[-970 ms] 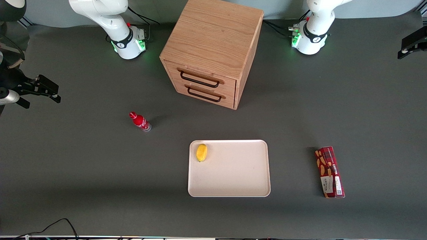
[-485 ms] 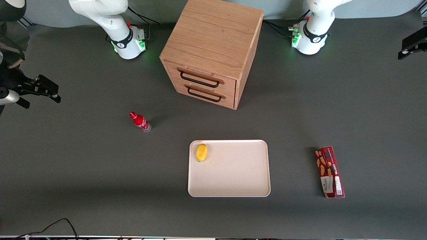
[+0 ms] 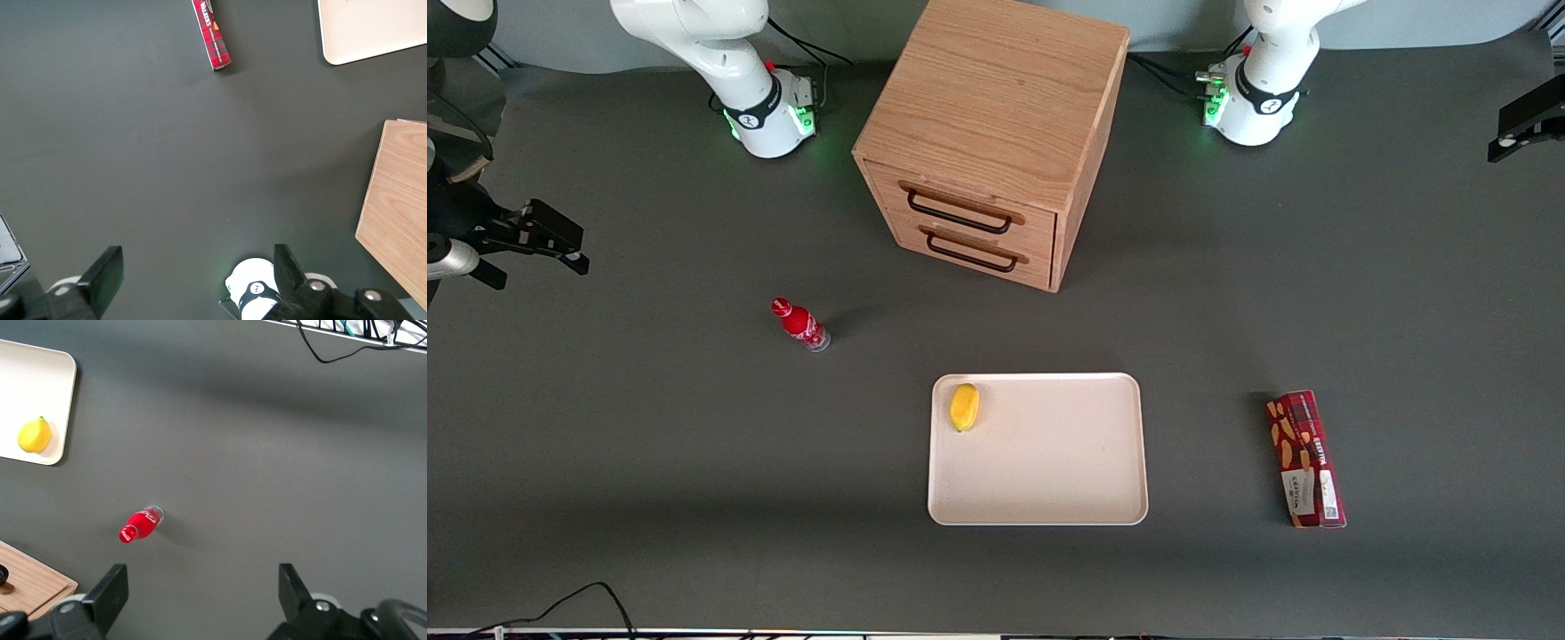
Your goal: Place red cookie box on tray
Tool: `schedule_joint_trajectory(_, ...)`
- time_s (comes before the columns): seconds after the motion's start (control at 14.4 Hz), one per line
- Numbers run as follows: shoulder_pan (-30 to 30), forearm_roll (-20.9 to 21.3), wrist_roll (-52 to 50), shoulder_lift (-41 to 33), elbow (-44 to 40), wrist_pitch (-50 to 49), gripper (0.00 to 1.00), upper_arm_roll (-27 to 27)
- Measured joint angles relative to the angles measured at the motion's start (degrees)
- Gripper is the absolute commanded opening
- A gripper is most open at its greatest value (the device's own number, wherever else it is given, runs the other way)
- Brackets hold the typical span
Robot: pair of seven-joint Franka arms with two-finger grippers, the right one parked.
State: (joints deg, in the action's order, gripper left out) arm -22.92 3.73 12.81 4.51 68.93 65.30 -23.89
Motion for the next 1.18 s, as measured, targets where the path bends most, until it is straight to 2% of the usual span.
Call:
schedule_joint_trajectory(0.28,0.0,0.0,0.0,0.0,0.0,0.3,1.00,0.0)
schedule_joint_trajectory(0.49,0.4,-0.1,-3.7,1.8,0.7,6.4,1.00,-0.4)
schedule_joint_trajectory(0.62,2.3,0.7,-8.3,6.6,1.9,14.7,1.00,-0.6)
schedule_joint_trajectory(0.83,5.7,5.5,-12.8,17.7,2.7,26.2,1.00,-0.7)
schedule_joint_trajectory(1.18,6.7,11.6,-18.4,32.9,2.7,40.7,1.00,-0.6)
